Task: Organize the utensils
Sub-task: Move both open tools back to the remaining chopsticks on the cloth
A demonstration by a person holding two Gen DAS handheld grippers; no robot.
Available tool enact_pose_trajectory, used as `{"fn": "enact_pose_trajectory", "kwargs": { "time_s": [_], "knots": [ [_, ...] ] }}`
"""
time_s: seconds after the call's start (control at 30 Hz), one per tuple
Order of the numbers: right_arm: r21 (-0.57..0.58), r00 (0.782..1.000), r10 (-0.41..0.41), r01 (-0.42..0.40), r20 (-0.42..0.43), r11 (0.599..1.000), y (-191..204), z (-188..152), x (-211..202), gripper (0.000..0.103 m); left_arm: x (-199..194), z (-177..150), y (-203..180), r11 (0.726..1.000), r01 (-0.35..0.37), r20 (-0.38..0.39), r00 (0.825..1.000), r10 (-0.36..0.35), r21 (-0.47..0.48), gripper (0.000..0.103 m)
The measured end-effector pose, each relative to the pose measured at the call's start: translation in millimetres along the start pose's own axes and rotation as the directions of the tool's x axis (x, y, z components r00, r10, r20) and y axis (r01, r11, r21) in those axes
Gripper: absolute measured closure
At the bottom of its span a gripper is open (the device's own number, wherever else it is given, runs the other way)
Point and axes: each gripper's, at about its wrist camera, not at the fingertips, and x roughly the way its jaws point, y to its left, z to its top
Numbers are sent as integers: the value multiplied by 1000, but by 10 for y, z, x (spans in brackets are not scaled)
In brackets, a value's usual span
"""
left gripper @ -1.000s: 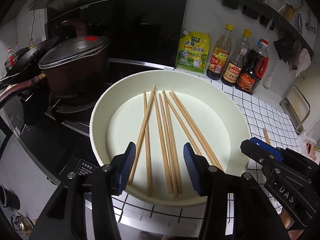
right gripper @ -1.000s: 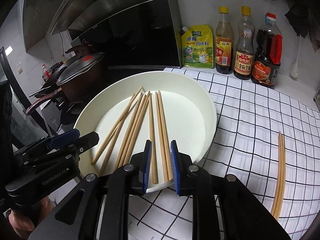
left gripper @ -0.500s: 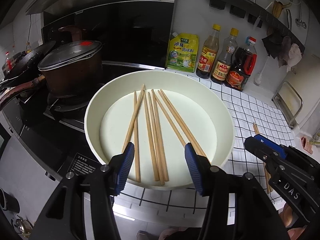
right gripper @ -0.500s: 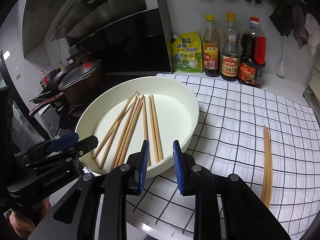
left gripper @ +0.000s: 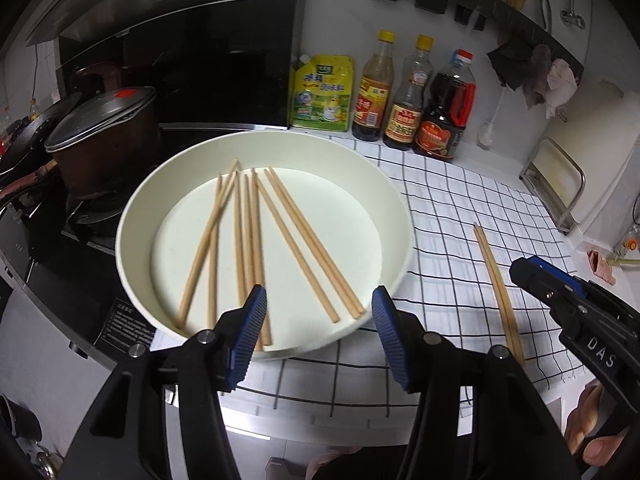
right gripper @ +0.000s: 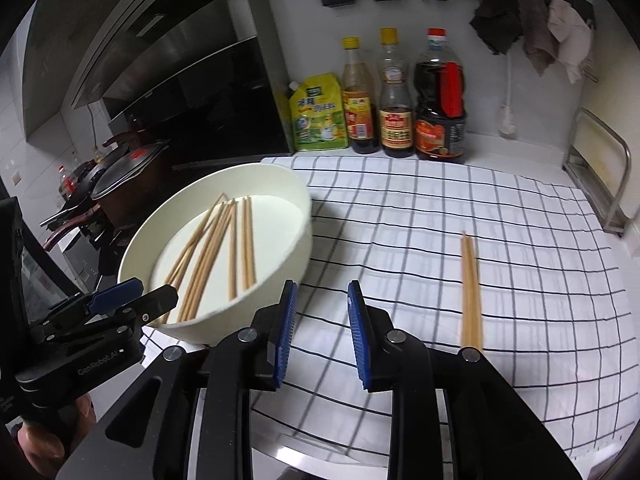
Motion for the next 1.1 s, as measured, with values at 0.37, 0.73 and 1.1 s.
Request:
{"fn": "enact_pose_trajectory", "kwargs": {
  "time_s": [0.37, 0.73, 1.1],
  "knots": [
    [69, 996, -83, 84, -15, 994, -632, -234, -116, 75, 100, -56, -559, 995, 59, -27, 998, -57, 83, 47],
    [99, 988, -136, 143, -67, 985, -1087, -394, -54, 73, 303, -132, -1027, 985, 116, -68, 992, -108, 124, 47],
    [94, 981, -144, 157, -132, 983, -1306, -477, 271, 72, 649, -179, -1260, 984, 127, -112, 987, -113, 127, 43]
  ]
}}
